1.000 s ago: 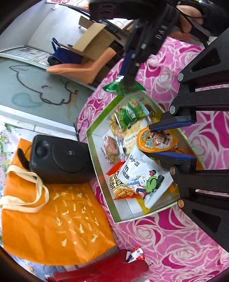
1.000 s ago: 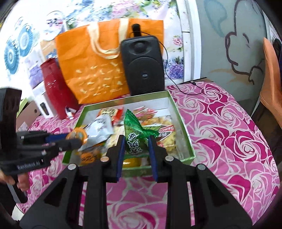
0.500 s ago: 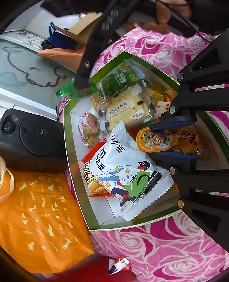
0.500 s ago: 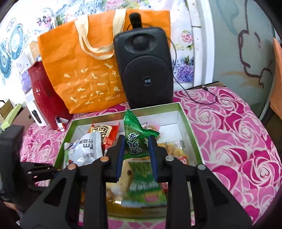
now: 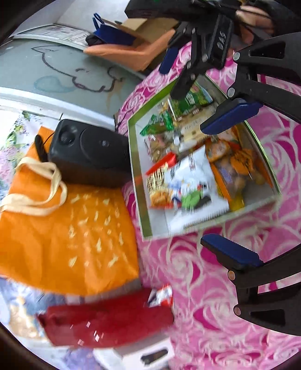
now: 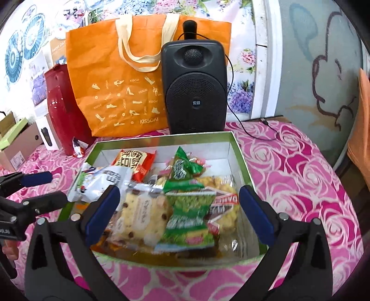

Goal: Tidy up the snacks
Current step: 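Move both tools toward the red-white wrapper beside the red thermos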

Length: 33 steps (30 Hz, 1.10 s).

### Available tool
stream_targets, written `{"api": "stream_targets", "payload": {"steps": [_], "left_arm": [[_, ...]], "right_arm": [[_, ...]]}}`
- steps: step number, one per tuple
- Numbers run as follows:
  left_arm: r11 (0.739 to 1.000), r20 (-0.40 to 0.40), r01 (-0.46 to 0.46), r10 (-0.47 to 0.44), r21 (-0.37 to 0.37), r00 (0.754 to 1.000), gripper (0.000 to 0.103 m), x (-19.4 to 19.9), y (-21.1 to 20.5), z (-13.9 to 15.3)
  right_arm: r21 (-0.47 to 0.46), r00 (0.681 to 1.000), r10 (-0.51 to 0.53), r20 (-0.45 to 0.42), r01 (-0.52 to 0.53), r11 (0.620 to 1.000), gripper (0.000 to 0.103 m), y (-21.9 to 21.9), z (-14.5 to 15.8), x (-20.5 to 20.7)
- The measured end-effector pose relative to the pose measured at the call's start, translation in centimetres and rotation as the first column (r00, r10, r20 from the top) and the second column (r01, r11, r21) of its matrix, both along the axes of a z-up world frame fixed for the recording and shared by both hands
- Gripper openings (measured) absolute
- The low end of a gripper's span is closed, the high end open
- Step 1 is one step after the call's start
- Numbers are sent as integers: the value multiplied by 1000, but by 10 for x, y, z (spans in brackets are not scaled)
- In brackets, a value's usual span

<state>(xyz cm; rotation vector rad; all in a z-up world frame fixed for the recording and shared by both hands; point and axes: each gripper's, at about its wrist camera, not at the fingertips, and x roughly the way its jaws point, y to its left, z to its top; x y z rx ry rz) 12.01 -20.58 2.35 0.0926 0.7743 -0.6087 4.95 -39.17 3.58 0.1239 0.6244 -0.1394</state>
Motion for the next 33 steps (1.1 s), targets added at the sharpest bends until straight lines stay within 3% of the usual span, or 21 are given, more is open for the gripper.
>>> {"api": "stream_targets", "payload": {"steps": [6,18,26,33], "left_arm": [[996,1,-91,91,25,996,90,-12,39,5],[957,5,-287,287,42,958,90,-25,127,7],[921,-5,-385,386,60,922,90,-4,183,9],[906,-13,-417,419,77,908,90,44,206,1]], "right_arm": [[71,999,31,12,-32,997,102,21,5,-21],[73,980,201,-9,-200,977,102,99,13,-26],[102,928,372,-39,-366,925,102,168,20,21],[103,901,425,-92,-416,904,102,213,9,88]]}}
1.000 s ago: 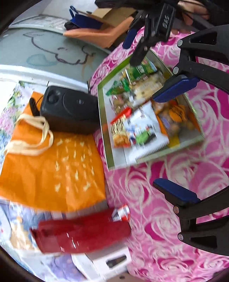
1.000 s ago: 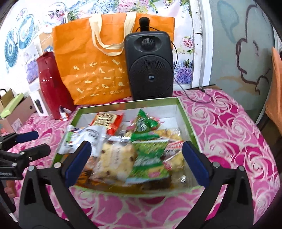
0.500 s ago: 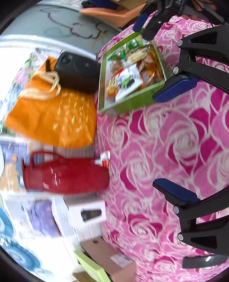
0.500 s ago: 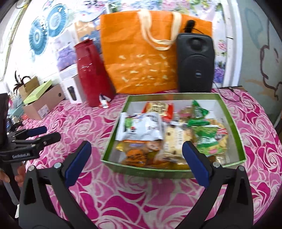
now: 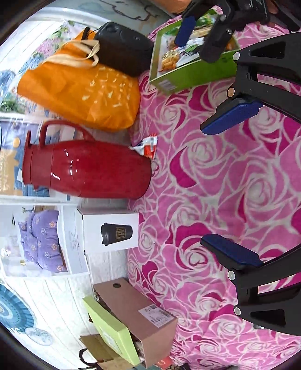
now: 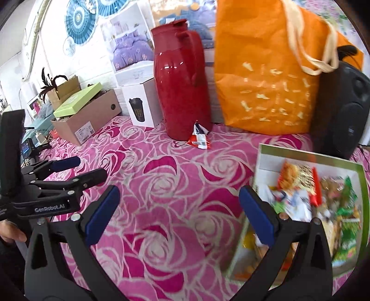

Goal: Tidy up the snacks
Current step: 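Move both tools toward the red-white wrapper beside the red thermos, then grasp the red-white wrapper with the right tool while the left tool pinches it too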

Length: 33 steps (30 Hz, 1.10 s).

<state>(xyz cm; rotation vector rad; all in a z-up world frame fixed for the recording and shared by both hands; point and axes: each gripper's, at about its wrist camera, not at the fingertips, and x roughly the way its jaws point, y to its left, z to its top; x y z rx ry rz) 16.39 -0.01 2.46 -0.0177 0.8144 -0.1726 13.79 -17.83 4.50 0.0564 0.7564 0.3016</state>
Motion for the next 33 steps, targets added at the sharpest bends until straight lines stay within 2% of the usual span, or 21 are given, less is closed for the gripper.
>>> {"api": "stream_targets", "payload": {"steps": [5,8,10,14,16,20,21,22,23,24,26,30,33], "left_arm": [[999,-1,12,-12,-37,1000,90,44,9,4],[1000,1,-7,7,-27,1000,88,69,13,2],[998,-22,8,-9,-64,1000,88,85,18,-3],[997,-29,-9,7,-78,1000,86,104,29,-14],[994,-38,-4,0,-108,999,82,107,35,-19],[994,-65,14,-21,-112,998,78,109,39,-31],[993,-69,19,-27,-115,997,76,109,39,-32],[992,-74,26,-35,-122,997,73,110,40,-34],[990,-82,33,-45,-136,996,71,109,40,-35],[988,-88,39,-52,-146,995,67,110,40,-35],[985,-97,53,-69,-163,993,61,107,39,-35],[980,-94,111,-128,-167,987,58,96,30,-30],[966,-101,181,-202,-188,974,57,82,21,-29]], "right_arm": [[1,999,-9,-51,9,1000,102,15,-21,55],[47,996,-38,-85,42,998,102,14,-36,89],[37,991,-75,-110,79,996,96,12,-47,111],[-4,985,-112,-134,113,994,87,14,-68,143],[-19,981,-131,-141,130,991,75,14,-76,155],[-17,977,-147,-152,146,989,71,15,-89,176],[-15,978,-143,-155,142,990,70,15,-91,180],[-16,978,-136,-161,135,991,61,16,-93,183],[-21,977,-128,-170,126,992,51,17,-96,185],[-35,976,-121,-180,116,993,35,18,-99,185],[-18,979,-99,-177,98,995,32,17,-95,179],[21,985,-30,-170,34,999,29,19,-80,150],[41,983,40,-177,-33,999,29,28,-73,120]]}}
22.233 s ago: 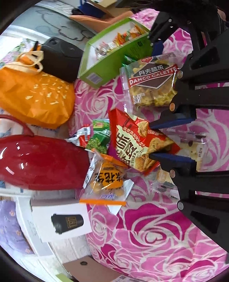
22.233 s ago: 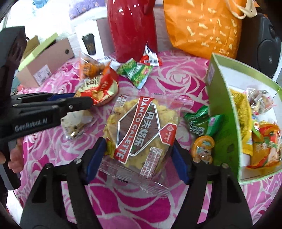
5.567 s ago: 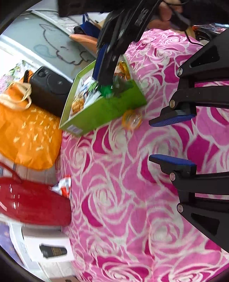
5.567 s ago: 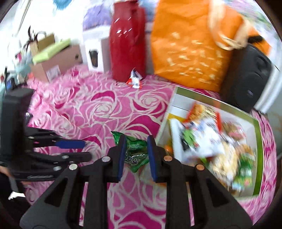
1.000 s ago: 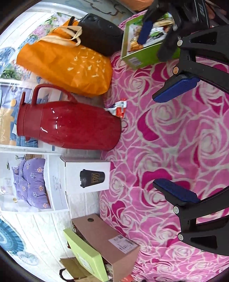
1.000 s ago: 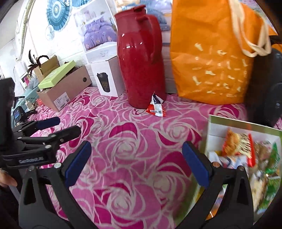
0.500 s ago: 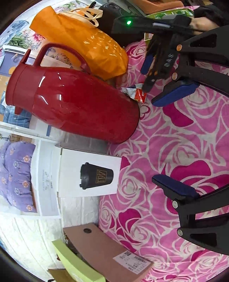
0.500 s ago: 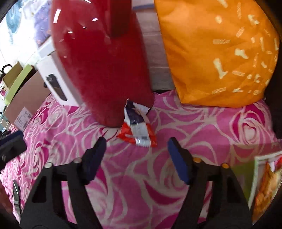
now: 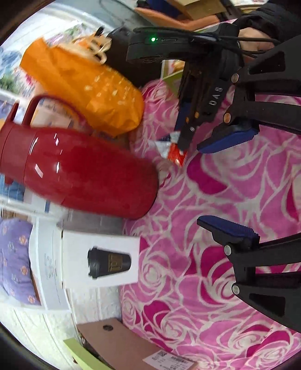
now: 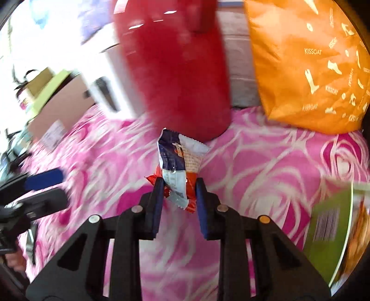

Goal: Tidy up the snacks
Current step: 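Grasp the red-white wrapper with the right tool while the left tool pinches it too, then carry the red-white wrapper into the box and open both tools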

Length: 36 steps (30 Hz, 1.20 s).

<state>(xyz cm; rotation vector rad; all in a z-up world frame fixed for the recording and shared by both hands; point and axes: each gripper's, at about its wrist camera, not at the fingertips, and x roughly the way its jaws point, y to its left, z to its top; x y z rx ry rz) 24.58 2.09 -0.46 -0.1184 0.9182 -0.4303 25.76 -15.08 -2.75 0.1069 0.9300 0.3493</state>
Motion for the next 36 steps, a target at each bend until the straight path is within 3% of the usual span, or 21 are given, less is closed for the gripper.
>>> {"api": "stream_targets", "payload": {"steps": [5,10,13,16,22,24,26,27,31,36], "left_arm": [[993,-51,114,-116,-34,992,47,-37,-17,-18],[986,-131,152,-160,-71,978,42,-54,-34,-43],[984,-151,159,-170,-82,974,41,-54,-47,-49],[983,-168,160,-174,-95,970,41,-47,-59,-48],[988,-190,129,-143,-85,971,41,-34,-58,-55],[988,-202,119,-137,-98,970,34,-31,-57,-58],[985,-211,121,-145,-123,967,26,-31,-58,-60],[984,-210,126,-151,-127,966,23,-32,-60,-60],[984,-174,151,-165,-94,971,21,-46,-68,-51],[981,-98,171,-180,-96,979,21,-69,-74,-19]], "right_arm": [[19,994,86,-63,-85,996,29,14,-10,-60],[55,993,75,-90,-70,996,29,11,-32,-101],[60,997,34,-72,-30,998,31,9,-31,-108],[100,998,10,-65,-3,995,42,2,-29,-110],[68,999,2,-39,0,998,42,5,-27,-109],[64,999,6,-35,-4,998,42,8,-31,-105],[66,999,4,-34,-1,998,37,9,-32,-103],[73,999,7,-36,-5,997,23,9,-32,-102],[52,1000,6,-29,-5,999,20,8,-27,-110],[33,999,-2,53,0,999,20,3,0,-134]]}}
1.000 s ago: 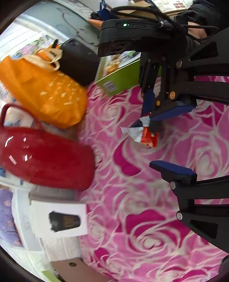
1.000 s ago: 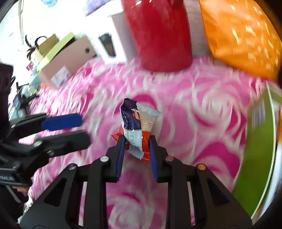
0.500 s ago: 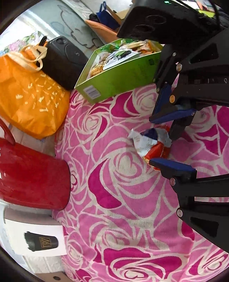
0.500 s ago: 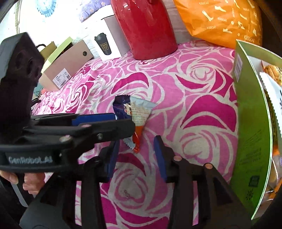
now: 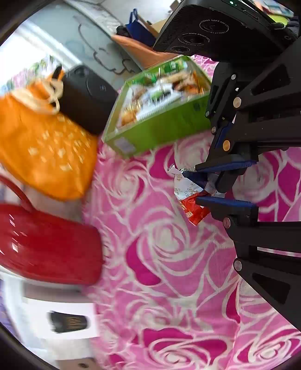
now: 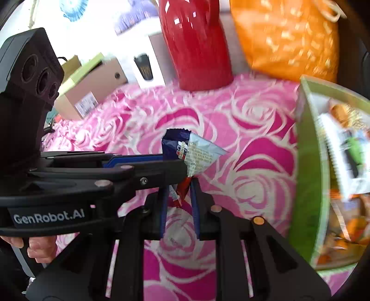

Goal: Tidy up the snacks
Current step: 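Carry the red-white wrapper into the box and open both tools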

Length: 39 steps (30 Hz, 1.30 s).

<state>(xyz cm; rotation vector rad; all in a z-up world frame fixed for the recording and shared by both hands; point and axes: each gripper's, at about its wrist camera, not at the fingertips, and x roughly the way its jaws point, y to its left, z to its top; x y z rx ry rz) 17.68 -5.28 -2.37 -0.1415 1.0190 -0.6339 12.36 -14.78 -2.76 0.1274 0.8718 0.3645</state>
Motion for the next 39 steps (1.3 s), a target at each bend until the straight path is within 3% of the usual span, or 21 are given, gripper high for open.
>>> {"api": "stream_targets", "payload": {"steps": [5,10,19,30,31,32,33,34,35,36,37,39], "left_arm": [[999,109,48,-47,-9,993,21,-23,-22,44],[991,167,132,-127,-19,978,21,-39,-60,66],[971,161,236,-228,-31,960,21,-39,-127,63],[983,151,181,-177,-15,973,22,9,-143,51],[985,143,173,-168,-21,975,24,13,-142,49],[987,137,159,-154,-25,978,32,17,-141,47],[991,140,135,-132,-15,981,44,19,-138,46],[994,150,114,-113,4,982,74,20,-136,45],[997,191,64,-70,36,979,88,18,-131,46],[998,232,30,-41,53,972,88,15,-126,47],[998,262,9,-27,70,965,89,13,-123,48],[996,260,-9,-15,92,965,89,13,-118,46]], "right_arm": [[-1,993,-42,111,42,999,20,-17,38,-28],[20,979,-117,166,116,993,21,-53,61,-52],[49,958,-245,151,241,969,21,-117,61,-66],[77,961,-230,152,220,972,21,-141,49,-13],[73,961,-230,151,221,972,25,-142,47,-8],[60,962,-231,147,225,973,31,-142,45,-5],[26,960,-241,146,240,970,55,-143,42,-2],[11,957,-246,155,247,969,76,-144,41,-3],[0,953,-251,169,254,967,85,-146,41,-6],[-11,950,-256,180,262,965,92,-147,40,-8],[-22,947,-261,188,270,963,93,-149,40,-11],[-33,943,-274,187,285,958,95,-153,38,-15]]}}
